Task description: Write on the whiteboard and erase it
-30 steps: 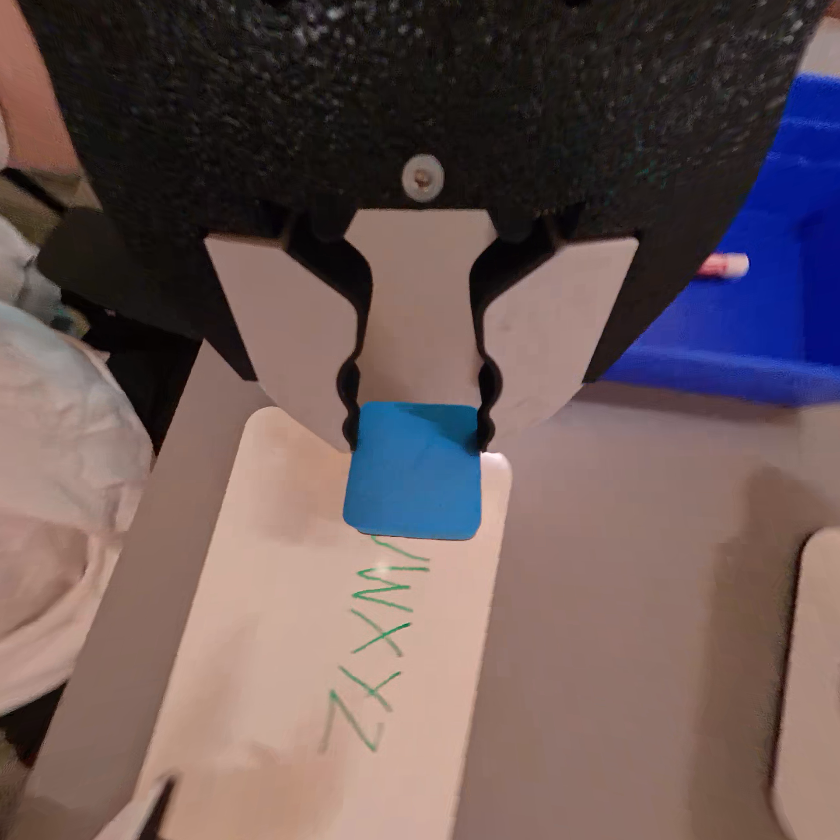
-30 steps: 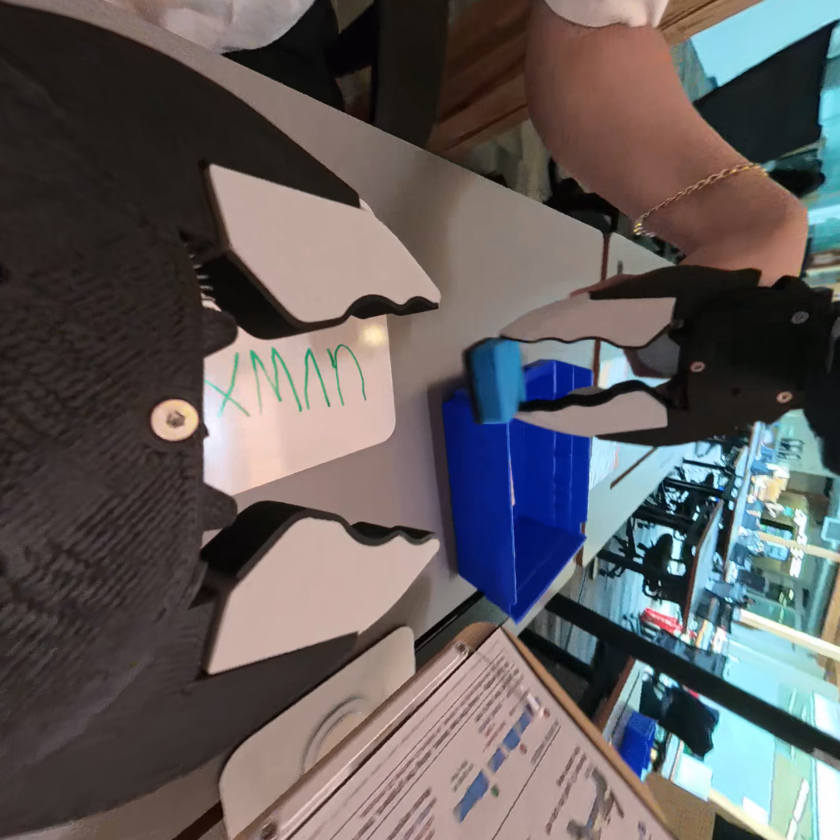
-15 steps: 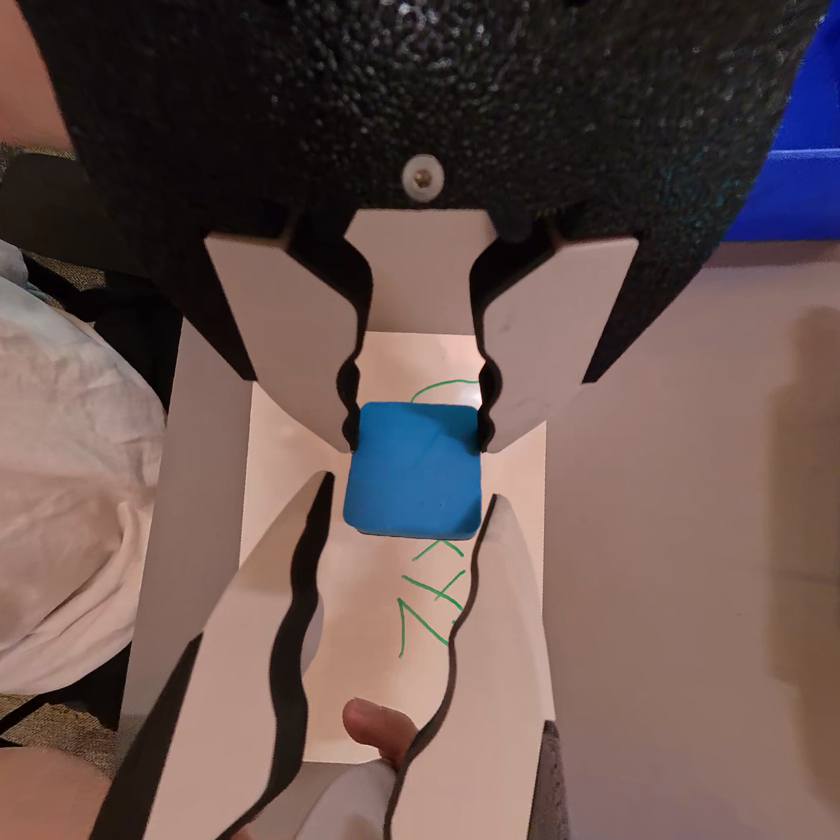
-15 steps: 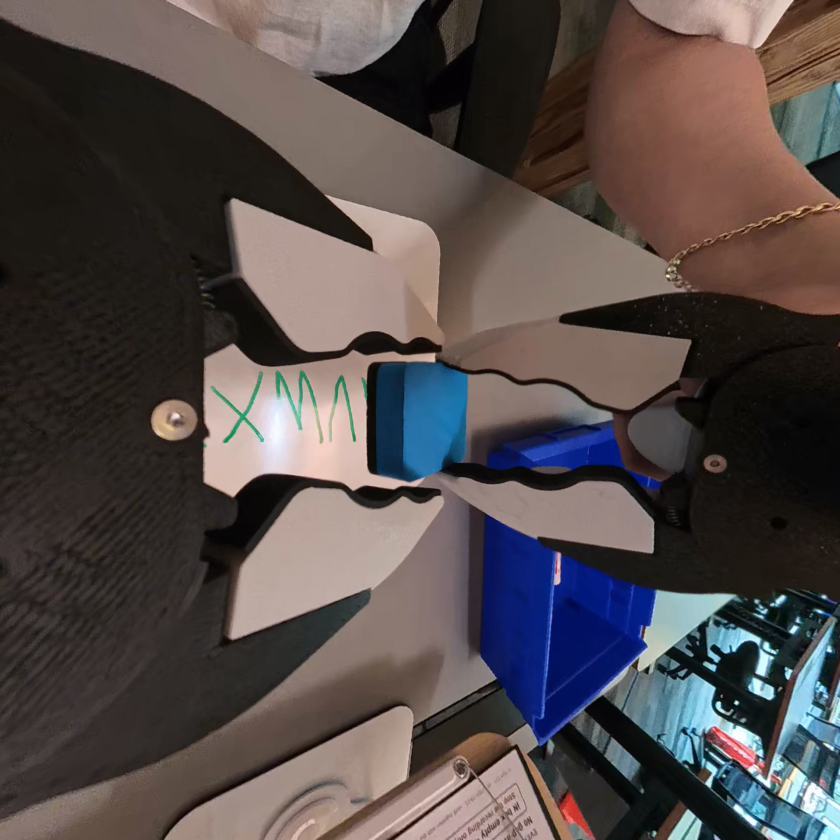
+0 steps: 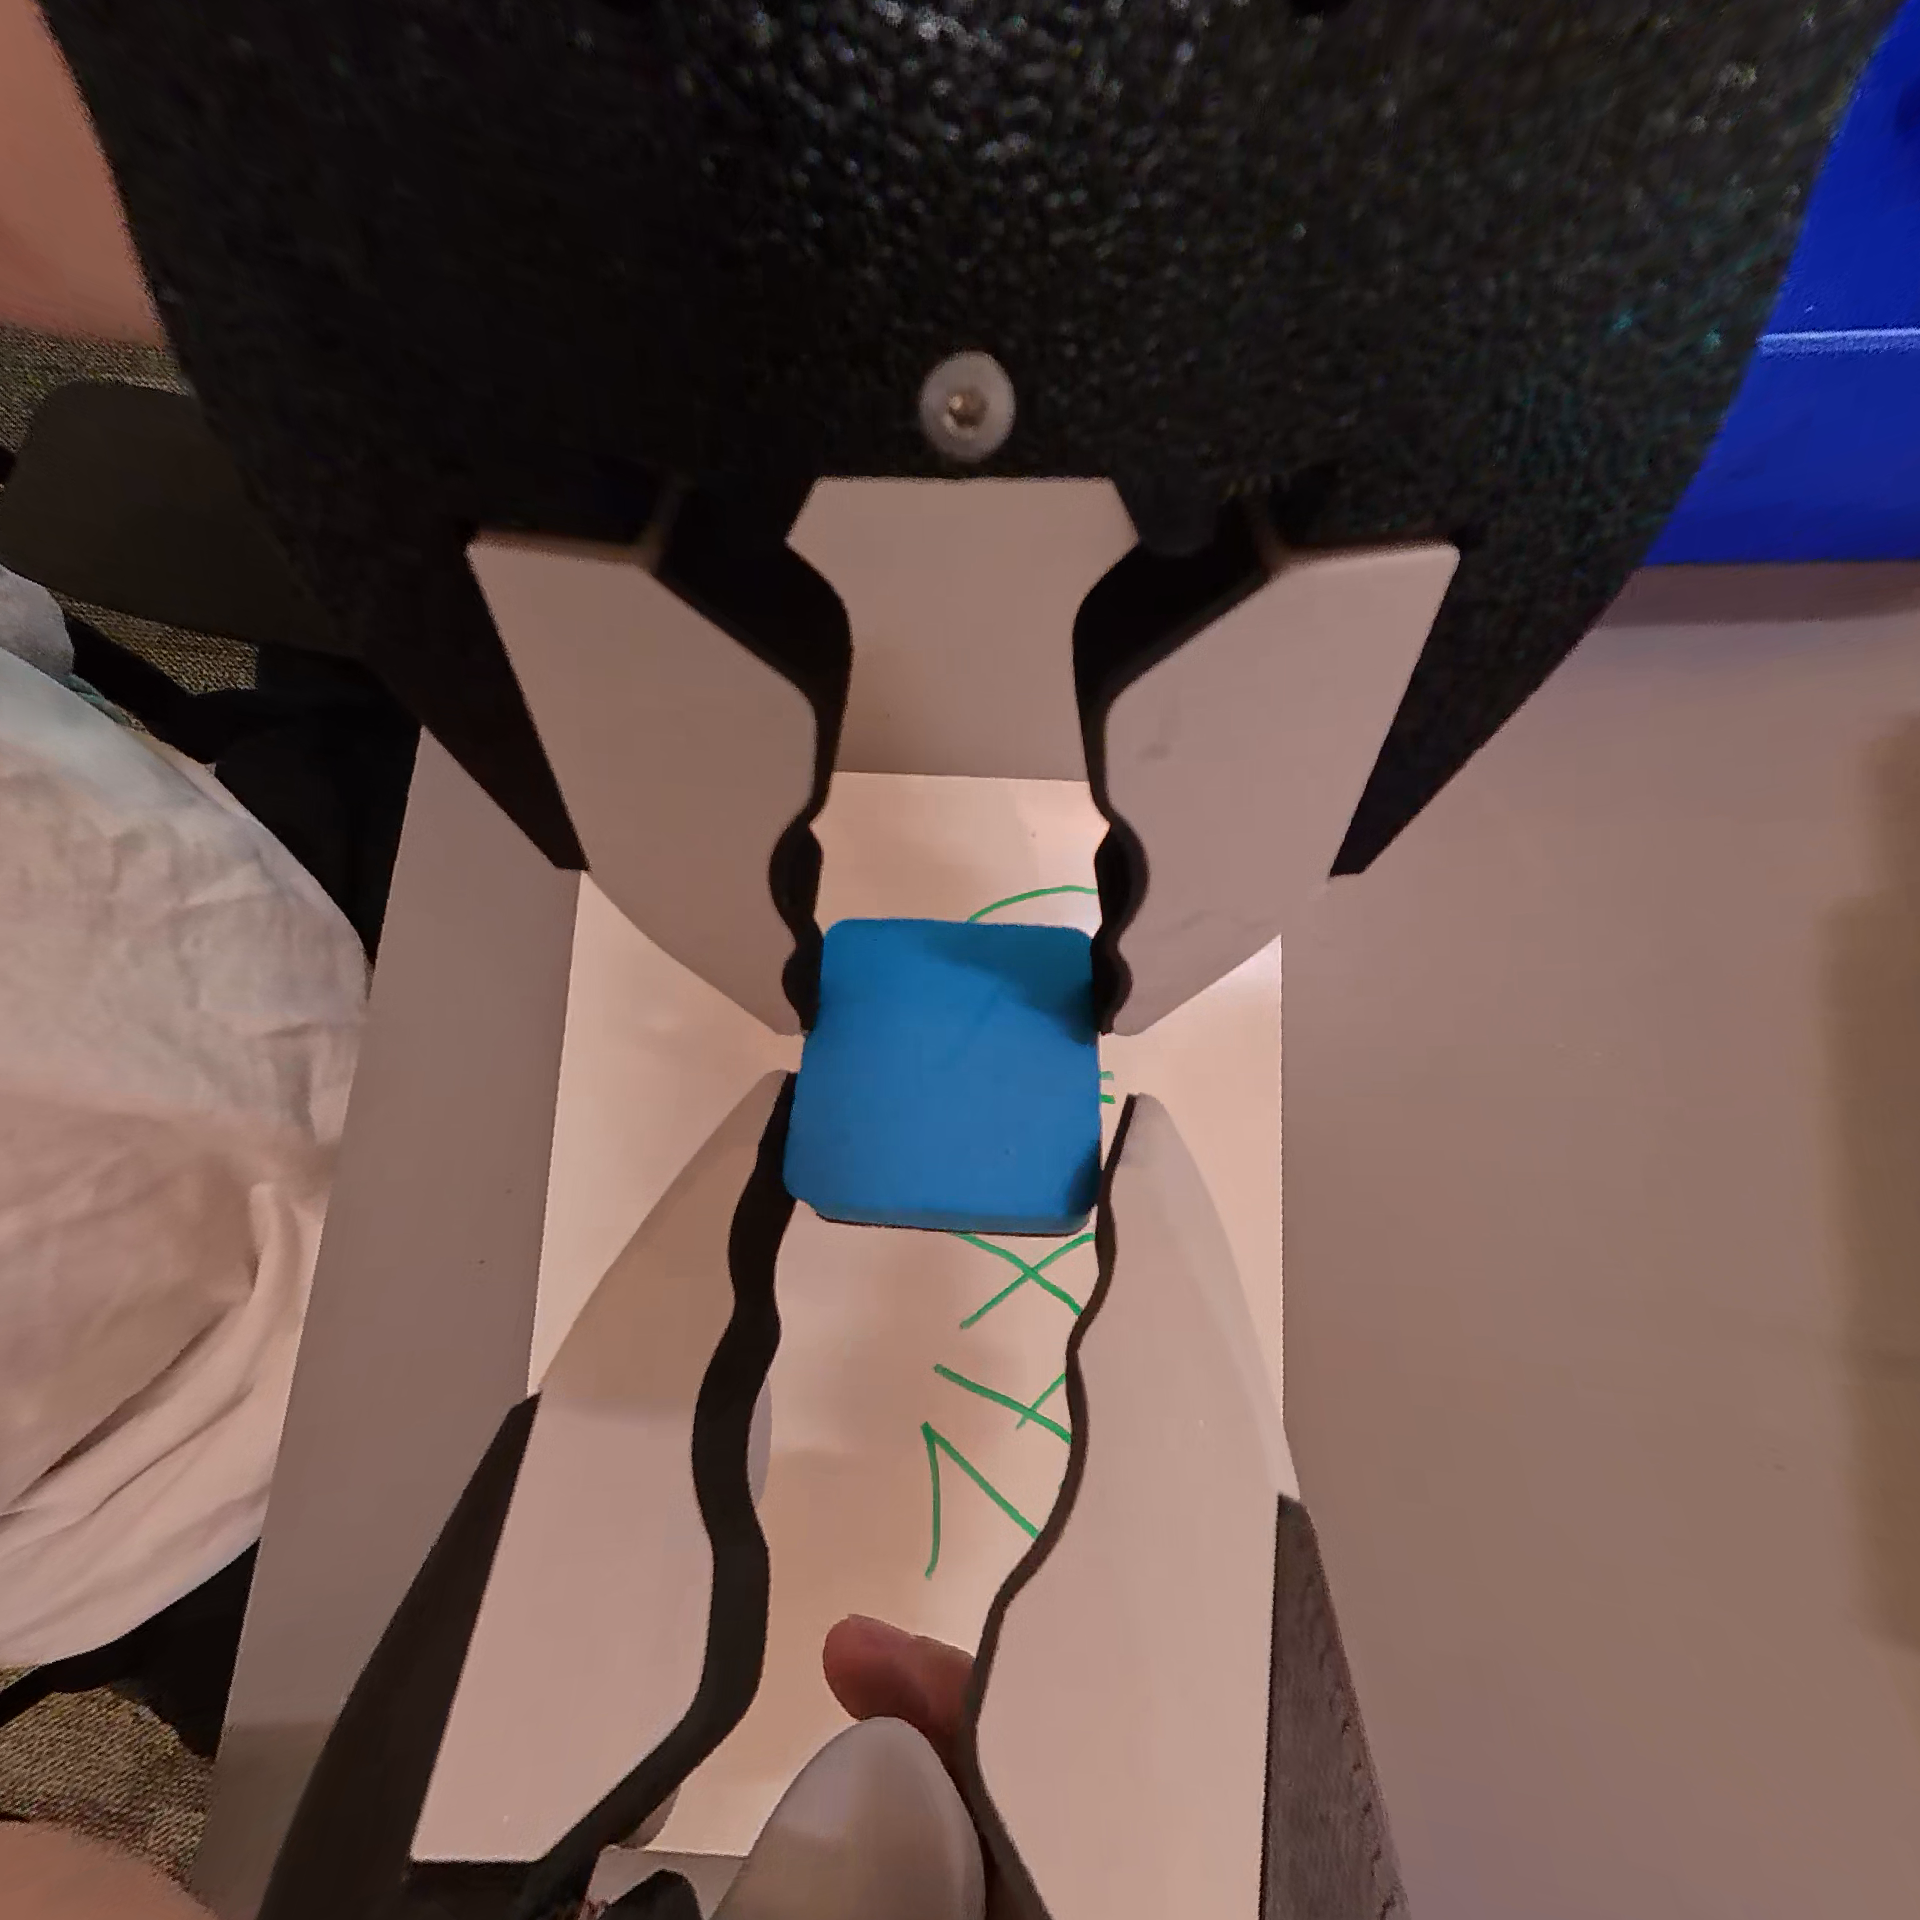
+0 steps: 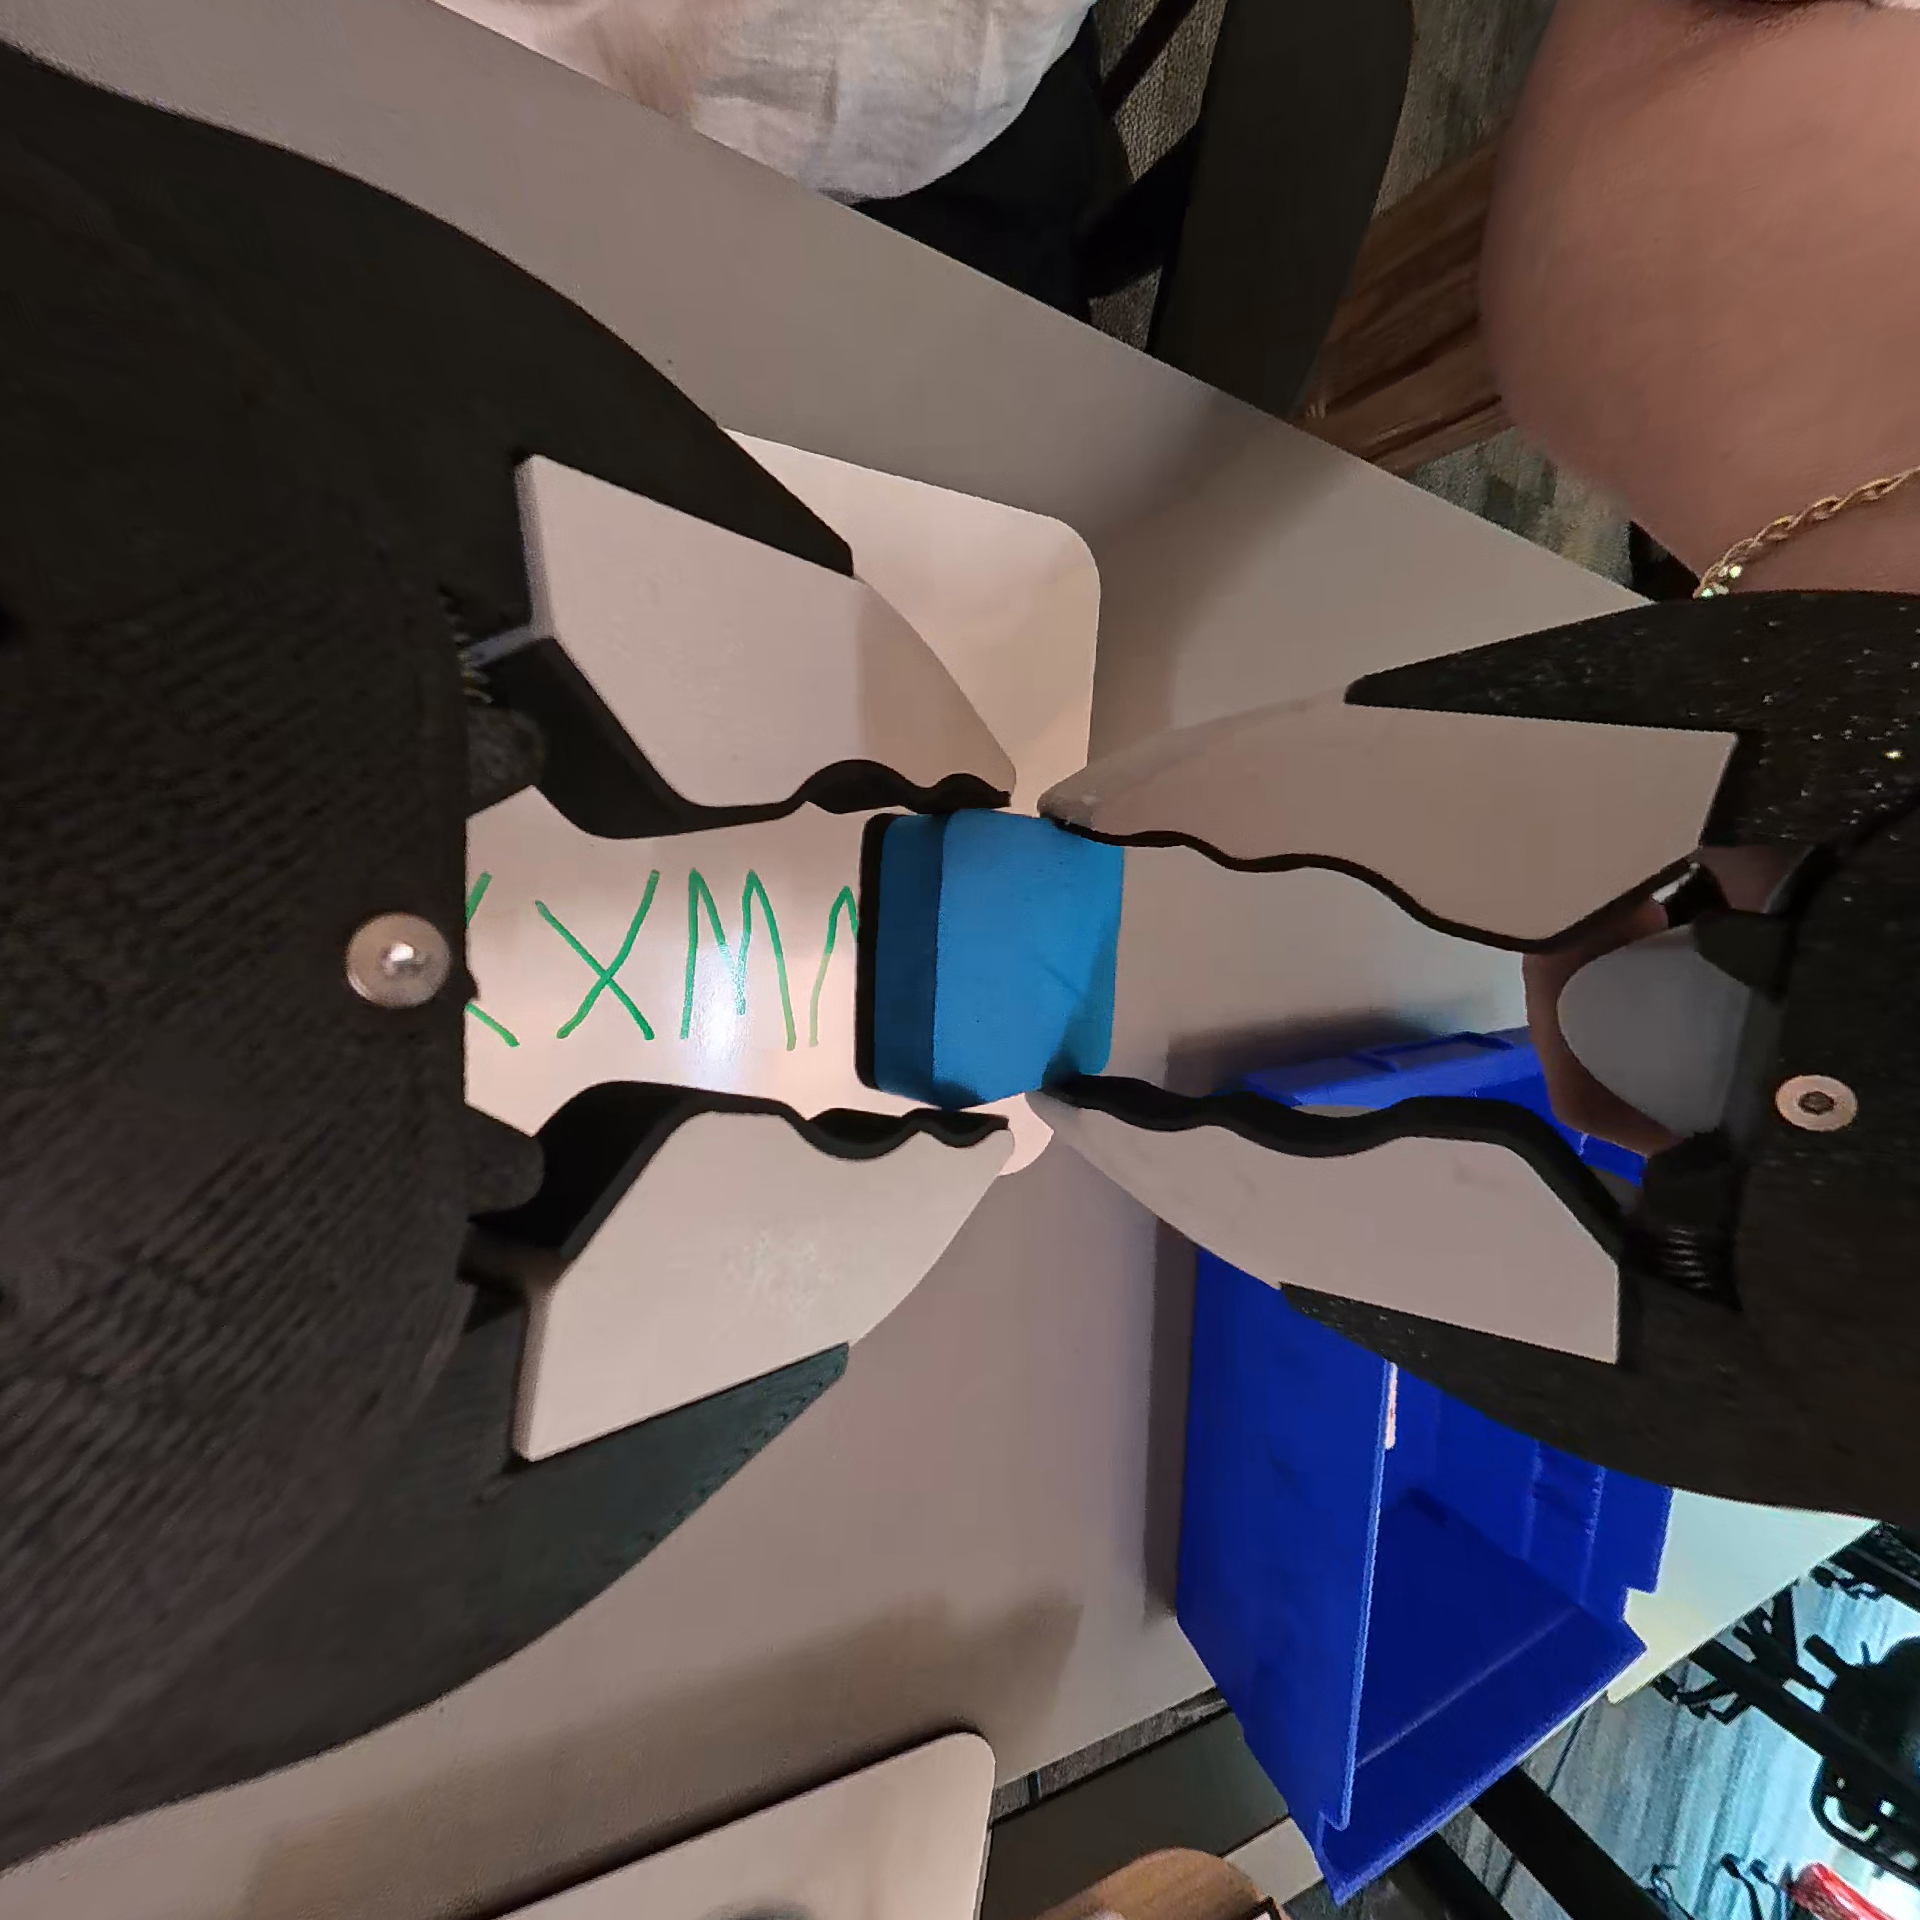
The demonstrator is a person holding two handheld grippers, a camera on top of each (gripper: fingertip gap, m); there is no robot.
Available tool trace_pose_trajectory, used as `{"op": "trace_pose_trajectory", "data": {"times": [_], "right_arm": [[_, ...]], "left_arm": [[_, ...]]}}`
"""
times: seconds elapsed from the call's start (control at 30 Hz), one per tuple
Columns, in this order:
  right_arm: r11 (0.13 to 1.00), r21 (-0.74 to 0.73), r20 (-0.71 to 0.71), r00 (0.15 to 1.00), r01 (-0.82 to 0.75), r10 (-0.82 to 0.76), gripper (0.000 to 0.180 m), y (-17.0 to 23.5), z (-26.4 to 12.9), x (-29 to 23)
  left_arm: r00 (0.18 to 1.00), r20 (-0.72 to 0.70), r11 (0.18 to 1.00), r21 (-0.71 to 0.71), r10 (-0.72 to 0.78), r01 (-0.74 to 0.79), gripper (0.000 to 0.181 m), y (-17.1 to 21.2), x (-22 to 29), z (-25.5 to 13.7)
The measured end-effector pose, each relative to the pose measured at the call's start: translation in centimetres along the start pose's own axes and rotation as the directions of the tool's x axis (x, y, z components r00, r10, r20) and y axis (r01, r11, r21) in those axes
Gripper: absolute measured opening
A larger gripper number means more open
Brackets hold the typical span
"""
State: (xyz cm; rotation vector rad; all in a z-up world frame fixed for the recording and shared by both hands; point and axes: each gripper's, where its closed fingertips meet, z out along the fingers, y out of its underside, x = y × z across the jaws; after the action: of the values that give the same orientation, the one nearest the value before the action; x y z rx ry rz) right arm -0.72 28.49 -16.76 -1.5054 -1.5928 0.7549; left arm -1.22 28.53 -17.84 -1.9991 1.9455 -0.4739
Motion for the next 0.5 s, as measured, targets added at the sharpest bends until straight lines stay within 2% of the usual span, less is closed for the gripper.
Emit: {"op": "trace_pose_trajectory", "data": {"times": [0.17,0.33,0.43,0.5], "right_arm": [[1.000,-0.007,-0.004,1.000,-0.006,0.006,0.054,0.2,-0.1,0.2],[0.987,0.113,-0.039,0.992,-0.113,0.118,0.053,0.8,-1.2,1.3],[0.971,0.157,-0.099,0.976,-0.180,0.196,0.053,1.9,-1.7,2.6],[0.960,0.171,-0.142,0.959,-0.222,0.247,0.053,2.6,-1.5,3.4]], "left_arm": [[1.000,0.025,0.999,0.033,0.001,-0.002,0.050,-0.2,-0.2,-0.1],[0.986,0.163,0.977,0.211,-0.026,-0.009,0.061,-0.8,-1.6,-1.4],[0.974,0.196,0.946,0.321,-0.114,0.046,0.060,-0.2,-1.8,-2.3],[0.965,0.190,0.924,0.370,-0.181,0.100,0.053,0.9,-1.7,-2.2]]}}
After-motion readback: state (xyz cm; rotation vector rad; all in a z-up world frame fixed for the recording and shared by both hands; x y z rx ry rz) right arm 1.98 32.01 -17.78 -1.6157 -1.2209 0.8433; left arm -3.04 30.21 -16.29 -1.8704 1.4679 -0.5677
